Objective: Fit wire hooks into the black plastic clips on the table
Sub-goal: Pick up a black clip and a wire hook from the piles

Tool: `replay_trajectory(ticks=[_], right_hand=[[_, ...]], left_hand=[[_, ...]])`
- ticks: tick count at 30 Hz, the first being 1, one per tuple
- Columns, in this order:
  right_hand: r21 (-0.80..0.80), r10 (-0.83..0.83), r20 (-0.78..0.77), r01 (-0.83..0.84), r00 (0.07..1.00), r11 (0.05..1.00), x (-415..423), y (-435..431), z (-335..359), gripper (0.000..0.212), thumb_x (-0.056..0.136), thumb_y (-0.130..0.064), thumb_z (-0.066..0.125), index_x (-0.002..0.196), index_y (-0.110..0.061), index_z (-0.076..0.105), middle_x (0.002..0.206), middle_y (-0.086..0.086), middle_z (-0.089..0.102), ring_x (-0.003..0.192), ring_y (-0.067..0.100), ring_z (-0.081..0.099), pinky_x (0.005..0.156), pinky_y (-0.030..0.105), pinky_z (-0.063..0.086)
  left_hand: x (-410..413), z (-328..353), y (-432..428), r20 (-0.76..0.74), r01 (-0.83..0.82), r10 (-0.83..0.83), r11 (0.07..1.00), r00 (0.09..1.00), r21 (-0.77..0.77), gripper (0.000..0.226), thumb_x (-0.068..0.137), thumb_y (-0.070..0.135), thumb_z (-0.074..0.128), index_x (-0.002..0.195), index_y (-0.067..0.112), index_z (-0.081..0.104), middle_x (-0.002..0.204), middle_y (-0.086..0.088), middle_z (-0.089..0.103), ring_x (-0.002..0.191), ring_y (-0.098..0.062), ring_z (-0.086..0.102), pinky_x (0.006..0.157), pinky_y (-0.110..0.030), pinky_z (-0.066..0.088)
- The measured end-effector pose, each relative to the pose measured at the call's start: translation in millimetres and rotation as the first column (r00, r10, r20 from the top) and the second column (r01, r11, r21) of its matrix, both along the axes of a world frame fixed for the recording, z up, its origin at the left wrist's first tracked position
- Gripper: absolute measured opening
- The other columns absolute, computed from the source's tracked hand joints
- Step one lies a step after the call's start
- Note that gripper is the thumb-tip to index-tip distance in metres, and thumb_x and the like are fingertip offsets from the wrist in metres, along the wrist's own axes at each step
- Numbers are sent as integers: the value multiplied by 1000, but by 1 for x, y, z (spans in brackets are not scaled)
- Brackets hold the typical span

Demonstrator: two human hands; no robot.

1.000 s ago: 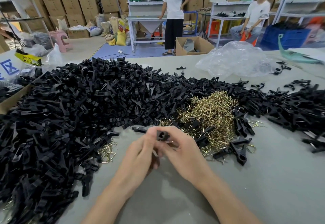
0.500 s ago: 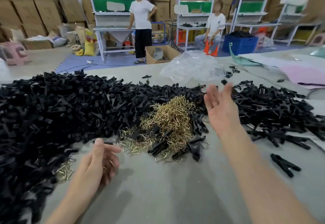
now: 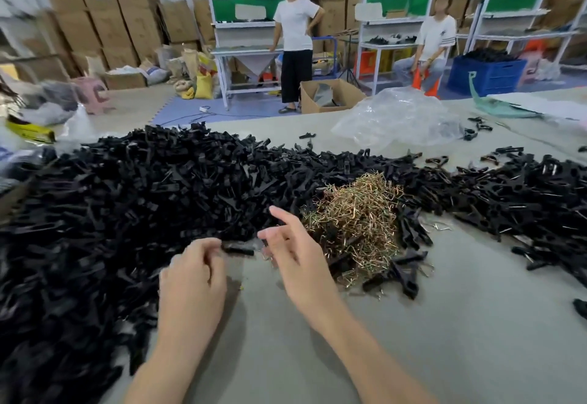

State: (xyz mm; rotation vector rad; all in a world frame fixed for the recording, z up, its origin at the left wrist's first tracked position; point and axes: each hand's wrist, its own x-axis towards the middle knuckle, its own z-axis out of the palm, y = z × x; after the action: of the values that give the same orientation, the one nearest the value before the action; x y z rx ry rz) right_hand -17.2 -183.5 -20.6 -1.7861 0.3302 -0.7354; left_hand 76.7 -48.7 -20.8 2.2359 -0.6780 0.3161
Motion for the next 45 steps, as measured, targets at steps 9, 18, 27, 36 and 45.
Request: replay_trajectory(ticks=[9,18,27,36,45], right_hand=[[-362,-65,-151,6,986,932,14,-2,-20,39,103,-19,50,141,-28,54,120,-14,61,93,-5,53,88,12,41],[-799,-265,-270,-63,926,598,30,19,-17,39,105,-35,44,142,-29,52,133,-7,60,109,24,55,92,37,44],[-771,-294,-296,-46,909,635,45,11,-17,28,103,-19,48,130,-26,57,120,-4,56,112,20,50,91,32,37],[-570,-198,-131,90,971,817,29,15,-10,30,105,-17,50,132,-17,62,107,1,54,100,19,53,88,29,46],[-332,-55,-95,21,994,943,1,17,-3,28,105,-33,51,127,-23,66,97,-13,59,88,3,59,77,14,44]], left_hand=[[25,-12,5,184,-195,127,886,975,421,48,96,28,56,142,17,54,151,-16,46,132,-37,49,111,-52,30],[37,-18,1,139,46,-142,842,980,537,48,106,28,30,153,23,37,163,-2,27,151,-38,15,121,-54,13],[29,-11,2,190,105,-167,948,967,299,18,91,8,66,108,12,67,105,-1,70,102,-29,59,97,-42,43],[15,6,0,-93,198,-218,962,972,-189,32,101,20,54,132,26,58,106,13,63,98,6,58,83,-4,41],[-5,13,-5,-476,98,-576,699,665,-709,30,92,24,64,122,25,68,84,-2,72,81,-15,68,85,-28,55]])
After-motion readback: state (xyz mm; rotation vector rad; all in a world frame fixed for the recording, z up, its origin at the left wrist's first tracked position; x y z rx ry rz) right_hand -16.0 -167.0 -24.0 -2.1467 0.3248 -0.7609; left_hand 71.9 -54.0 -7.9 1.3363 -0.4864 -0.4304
